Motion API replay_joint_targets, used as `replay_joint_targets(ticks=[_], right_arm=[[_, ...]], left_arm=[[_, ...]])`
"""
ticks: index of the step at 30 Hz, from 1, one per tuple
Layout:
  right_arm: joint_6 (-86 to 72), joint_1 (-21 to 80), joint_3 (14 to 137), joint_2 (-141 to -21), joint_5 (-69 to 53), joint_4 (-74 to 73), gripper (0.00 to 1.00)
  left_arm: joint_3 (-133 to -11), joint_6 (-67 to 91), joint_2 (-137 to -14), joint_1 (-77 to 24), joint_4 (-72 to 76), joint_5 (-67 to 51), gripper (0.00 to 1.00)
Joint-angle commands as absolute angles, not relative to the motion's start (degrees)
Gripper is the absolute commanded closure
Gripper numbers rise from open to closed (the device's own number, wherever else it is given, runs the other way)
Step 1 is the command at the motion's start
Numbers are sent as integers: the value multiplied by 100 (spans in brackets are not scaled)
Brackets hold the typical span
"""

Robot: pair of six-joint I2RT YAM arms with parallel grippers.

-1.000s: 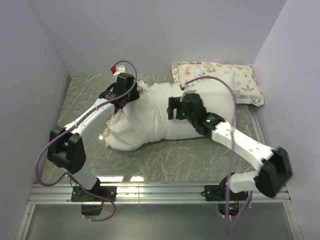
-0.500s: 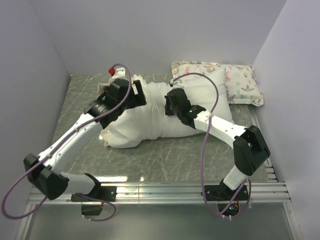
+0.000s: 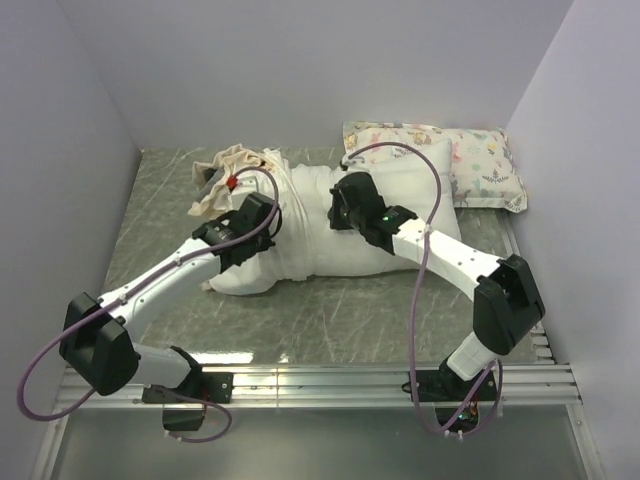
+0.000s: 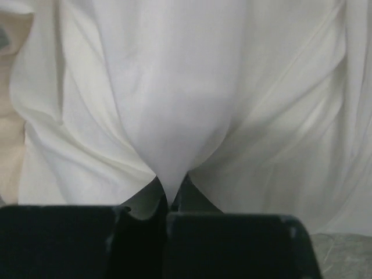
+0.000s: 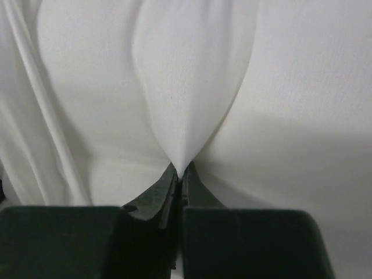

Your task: Remove the pillowcase from the pillow

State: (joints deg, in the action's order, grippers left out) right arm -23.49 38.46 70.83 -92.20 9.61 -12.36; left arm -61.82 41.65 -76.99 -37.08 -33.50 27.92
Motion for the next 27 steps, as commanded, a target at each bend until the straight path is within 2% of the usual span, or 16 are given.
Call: replay_joint_targets(ticks=[1, 6, 11, 15, 20, 23, 27], right_arm=[[-2443, 3657, 6786, -8651, 765, -1881, 100], [-2382, 3192, 6724, -7938, 1055, -2241, 100], [-2329, 2629, 6776, -7138, 835, -2540, 100], [-2303, 2294, 6873, -6716, 651, -2715, 100], [-2285, 2110, 7092, -6372, 502, -2892, 100], [-2294, 2101, 7286, -6293, 361, -2988, 100], [-2294, 2101, 7584, -6179, 282, -3094, 100]], left_arm=[[-6609, 4228, -7524, -3210, -3972, 3708, 100], [-6365, 4043, -6839, -1701, -3956, 3912, 99], [-5837, 3964, -6206, -292, -3481, 2903, 100], [-5572, 4043, -6266, 543, -3358, 2463, 99], [-5405, 4253, -6371, 931, -3191, 2032, 99], [-5388, 4297, -6442, 940, -3041, 1442, 100], [-5344, 4289, -6416, 932, -2971, 1292, 100]])
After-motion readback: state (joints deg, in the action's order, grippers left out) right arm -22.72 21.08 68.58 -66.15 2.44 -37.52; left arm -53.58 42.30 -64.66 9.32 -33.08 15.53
